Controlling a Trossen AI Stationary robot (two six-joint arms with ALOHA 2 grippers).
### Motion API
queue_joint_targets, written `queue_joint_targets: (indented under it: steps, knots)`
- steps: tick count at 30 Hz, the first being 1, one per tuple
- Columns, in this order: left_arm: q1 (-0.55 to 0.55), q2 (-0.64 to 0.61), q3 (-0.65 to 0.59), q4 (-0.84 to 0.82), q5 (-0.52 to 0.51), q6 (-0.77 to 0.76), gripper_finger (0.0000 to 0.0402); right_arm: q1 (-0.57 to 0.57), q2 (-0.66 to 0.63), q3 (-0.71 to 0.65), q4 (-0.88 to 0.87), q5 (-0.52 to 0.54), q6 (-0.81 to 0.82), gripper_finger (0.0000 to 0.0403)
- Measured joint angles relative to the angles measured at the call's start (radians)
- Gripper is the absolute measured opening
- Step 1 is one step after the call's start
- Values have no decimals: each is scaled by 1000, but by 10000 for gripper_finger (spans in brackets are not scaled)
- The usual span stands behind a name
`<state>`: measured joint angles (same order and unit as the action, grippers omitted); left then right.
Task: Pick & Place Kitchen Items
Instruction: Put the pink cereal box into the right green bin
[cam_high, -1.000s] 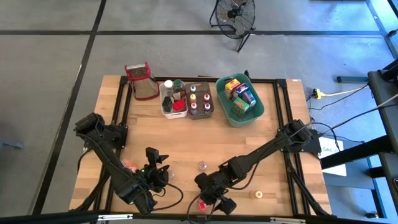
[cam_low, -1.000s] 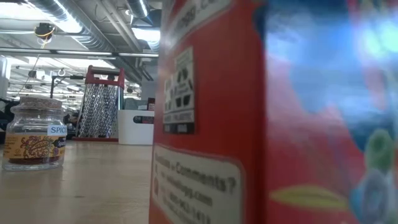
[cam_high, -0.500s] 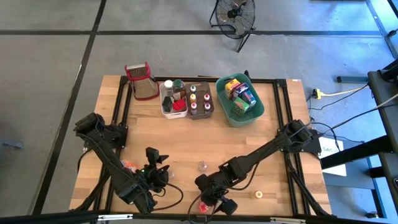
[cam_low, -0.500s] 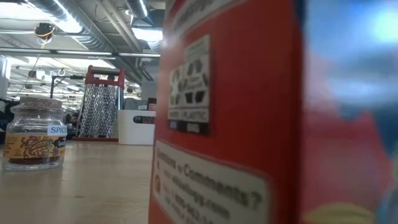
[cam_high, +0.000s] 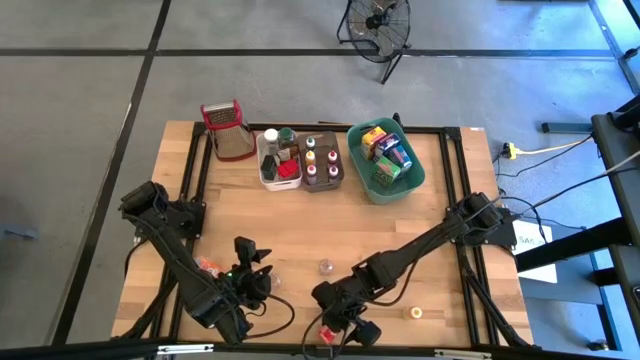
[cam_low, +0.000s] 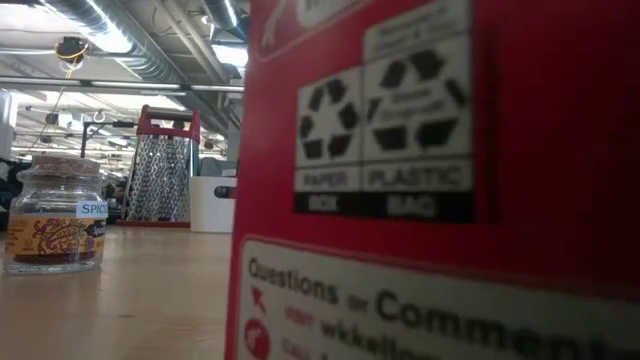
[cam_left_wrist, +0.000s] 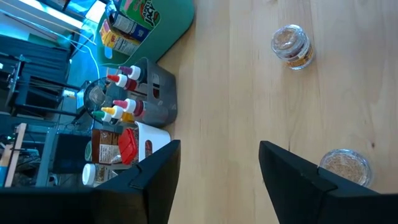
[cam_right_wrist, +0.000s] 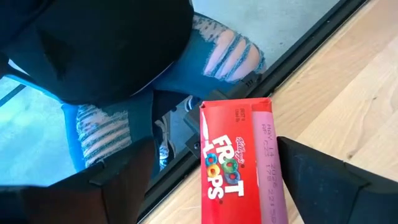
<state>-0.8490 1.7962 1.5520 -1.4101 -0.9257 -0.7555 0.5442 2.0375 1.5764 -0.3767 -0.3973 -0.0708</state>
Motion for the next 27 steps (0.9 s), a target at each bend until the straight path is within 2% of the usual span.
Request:
queue_joint_targets:
  steps: [12, 19, 27]
  knots:
    - [0, 0, 0, 0, 0, 0, 213, 1, 0, 0, -10, 24, 5, 332]
    - [0, 0, 0, 0, 0, 0, 212, 3, 0, 0, -47, 80, -97, 326]
    - [0, 0, -1, 1, -1, 0, 213, 0, -1, 0, -72, 125, -161, 299]
